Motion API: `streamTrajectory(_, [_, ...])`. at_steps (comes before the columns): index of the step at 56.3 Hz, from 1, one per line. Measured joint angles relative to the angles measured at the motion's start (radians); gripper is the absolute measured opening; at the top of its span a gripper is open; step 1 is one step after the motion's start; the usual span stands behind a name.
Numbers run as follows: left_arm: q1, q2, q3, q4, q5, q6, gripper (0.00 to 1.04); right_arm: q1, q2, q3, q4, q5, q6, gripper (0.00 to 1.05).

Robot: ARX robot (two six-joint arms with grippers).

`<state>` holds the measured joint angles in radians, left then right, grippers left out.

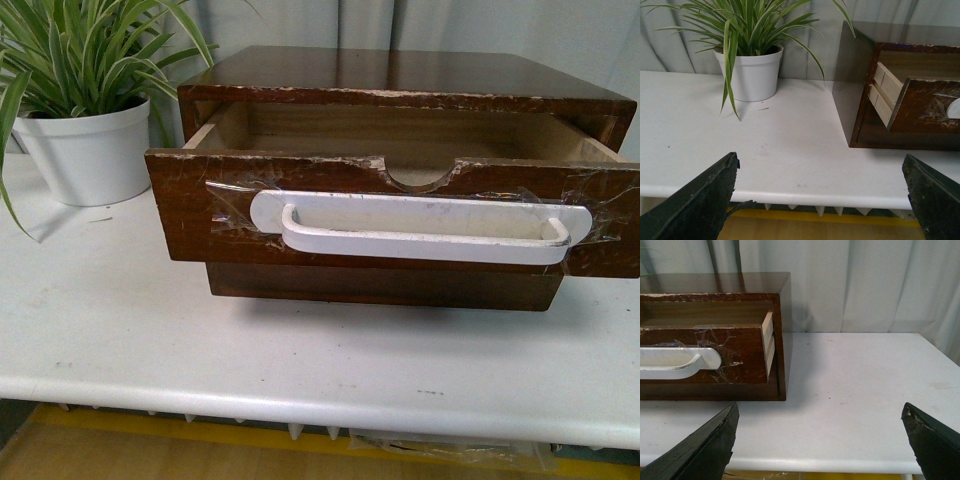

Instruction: Open drawer

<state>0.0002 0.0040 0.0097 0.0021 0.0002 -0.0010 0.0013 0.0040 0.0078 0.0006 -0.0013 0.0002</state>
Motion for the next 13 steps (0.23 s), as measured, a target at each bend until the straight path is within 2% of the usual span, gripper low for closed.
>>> streamTrajectory(13, [0.000,0.000,0.000,0.000,0.000,0.000,0.99,0.000,0.000,0.000,0.000,0.000,0.000,0.96])
